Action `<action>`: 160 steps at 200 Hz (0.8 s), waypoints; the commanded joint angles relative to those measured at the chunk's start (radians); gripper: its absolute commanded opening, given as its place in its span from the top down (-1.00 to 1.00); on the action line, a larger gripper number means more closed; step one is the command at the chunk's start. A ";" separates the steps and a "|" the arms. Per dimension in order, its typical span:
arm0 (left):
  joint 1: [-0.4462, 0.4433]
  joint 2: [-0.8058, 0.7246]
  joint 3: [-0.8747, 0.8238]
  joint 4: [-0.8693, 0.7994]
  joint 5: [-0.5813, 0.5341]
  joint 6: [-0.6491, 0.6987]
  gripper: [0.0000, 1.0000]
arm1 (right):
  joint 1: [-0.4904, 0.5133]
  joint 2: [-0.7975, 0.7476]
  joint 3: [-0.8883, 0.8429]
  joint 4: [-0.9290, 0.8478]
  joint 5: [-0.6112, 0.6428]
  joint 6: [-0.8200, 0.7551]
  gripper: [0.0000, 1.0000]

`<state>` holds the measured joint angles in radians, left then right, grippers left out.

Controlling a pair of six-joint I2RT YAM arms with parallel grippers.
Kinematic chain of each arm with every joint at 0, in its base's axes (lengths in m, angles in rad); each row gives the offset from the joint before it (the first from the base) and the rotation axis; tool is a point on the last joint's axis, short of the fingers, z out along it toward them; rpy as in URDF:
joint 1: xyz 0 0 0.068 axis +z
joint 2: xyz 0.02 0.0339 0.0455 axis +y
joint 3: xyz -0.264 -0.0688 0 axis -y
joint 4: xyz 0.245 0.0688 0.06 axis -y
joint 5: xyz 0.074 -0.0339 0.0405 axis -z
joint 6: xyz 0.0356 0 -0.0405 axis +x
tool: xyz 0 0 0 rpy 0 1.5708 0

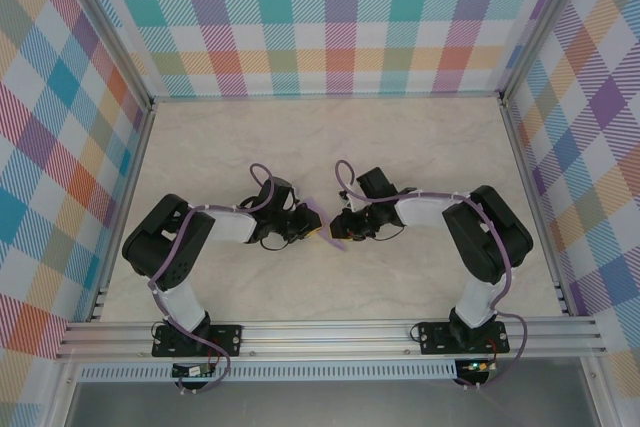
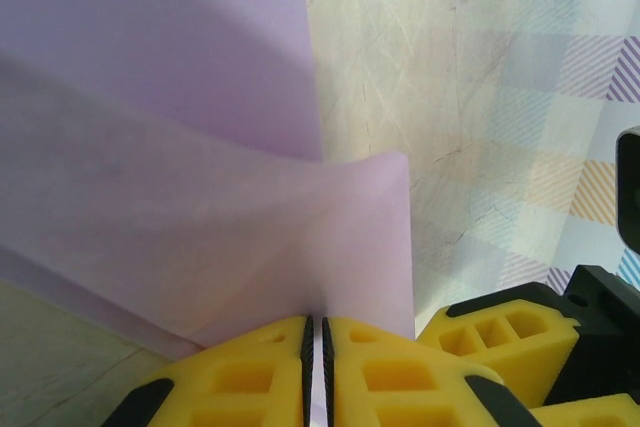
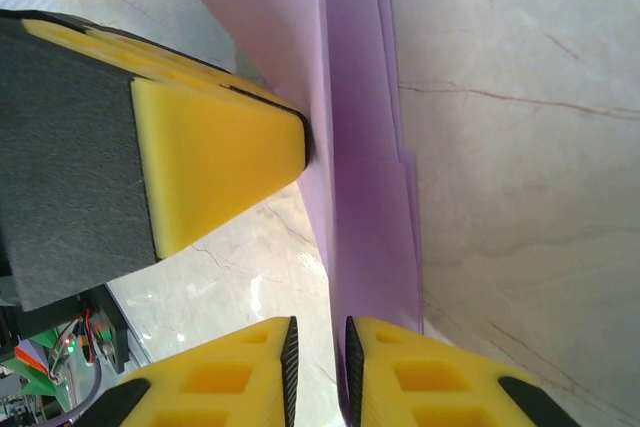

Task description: Fold a paper plane with a square sheet of paper (pick it up from the middle)

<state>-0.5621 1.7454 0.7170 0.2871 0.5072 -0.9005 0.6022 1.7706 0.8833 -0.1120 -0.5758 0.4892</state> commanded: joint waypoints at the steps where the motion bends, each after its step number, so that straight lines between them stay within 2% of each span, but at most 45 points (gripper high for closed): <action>1: -0.012 -0.012 0.007 -0.025 -0.010 0.017 0.74 | 0.002 0.021 0.016 -0.032 -0.005 -0.029 0.61; 85: -0.012 -0.008 0.004 -0.028 -0.018 0.017 0.74 | 0.002 0.076 0.019 -0.020 -0.004 -0.035 0.82; 134: -0.012 -0.008 0.007 -0.034 -0.019 0.018 0.74 | 0.001 0.015 0.039 -0.058 -0.029 -0.049 0.62; 160: -0.012 -0.005 0.010 -0.041 -0.024 0.022 0.74 | -0.002 -0.006 0.039 -0.090 -0.020 -0.062 0.62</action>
<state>-0.5621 1.7454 0.7170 0.2718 0.4965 -0.9001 0.6022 1.8126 0.8982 -0.1513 -0.5842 0.4637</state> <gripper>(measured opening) 0.131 0.191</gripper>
